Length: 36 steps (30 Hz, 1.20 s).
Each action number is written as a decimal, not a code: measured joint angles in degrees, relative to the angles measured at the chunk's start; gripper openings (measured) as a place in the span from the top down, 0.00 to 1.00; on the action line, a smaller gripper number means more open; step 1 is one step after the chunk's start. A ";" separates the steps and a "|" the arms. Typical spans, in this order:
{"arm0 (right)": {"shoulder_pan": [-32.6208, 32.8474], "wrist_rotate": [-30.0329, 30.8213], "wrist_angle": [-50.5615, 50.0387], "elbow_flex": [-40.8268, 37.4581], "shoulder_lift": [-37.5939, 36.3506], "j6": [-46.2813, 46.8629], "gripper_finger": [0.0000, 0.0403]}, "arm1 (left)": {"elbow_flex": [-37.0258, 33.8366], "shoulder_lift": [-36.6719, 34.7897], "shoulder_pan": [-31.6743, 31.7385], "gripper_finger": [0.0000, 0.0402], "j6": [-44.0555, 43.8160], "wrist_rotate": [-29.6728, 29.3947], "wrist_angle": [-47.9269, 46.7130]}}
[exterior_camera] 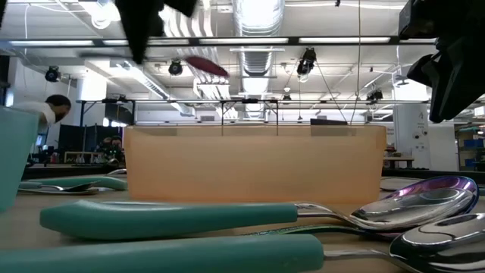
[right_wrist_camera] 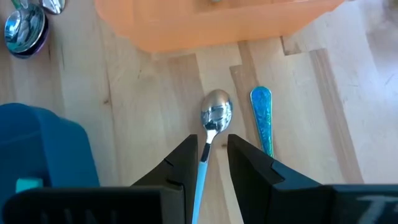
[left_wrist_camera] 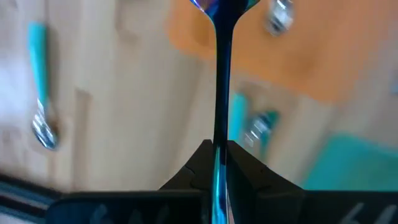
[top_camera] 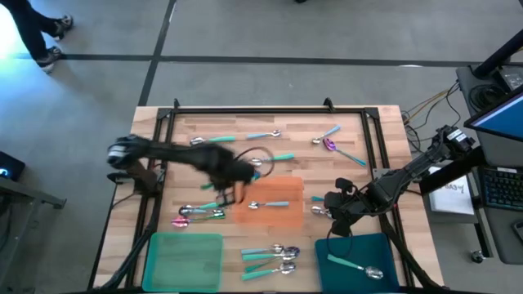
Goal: Sort silverware by color (type)
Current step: Put the violet spoon into the green bin
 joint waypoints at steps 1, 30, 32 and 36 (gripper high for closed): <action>0.00 0.01 -0.04 0.00 0.00 0.00 0.80 | -1.26 -2.04 -2.13 0.99 -3.42 0.87 0.04; -0.26 2.98 -0.02 0.00 -0.11 2.37 0.80 | -32.97 -12.08 -35.25 0.94 -53.84 25.48 38.03; -0.26 2.98 0.00 0.00 -0.11 3.59 0.80 | -32.97 -11.69 -35.02 0.90 -53.79 25.50 35.95; -0.26 2.94 -0.01 0.00 -0.11 4.73 0.80 | -32.97 -10.94 -35.04 0.85 -52.19 25.57 33.57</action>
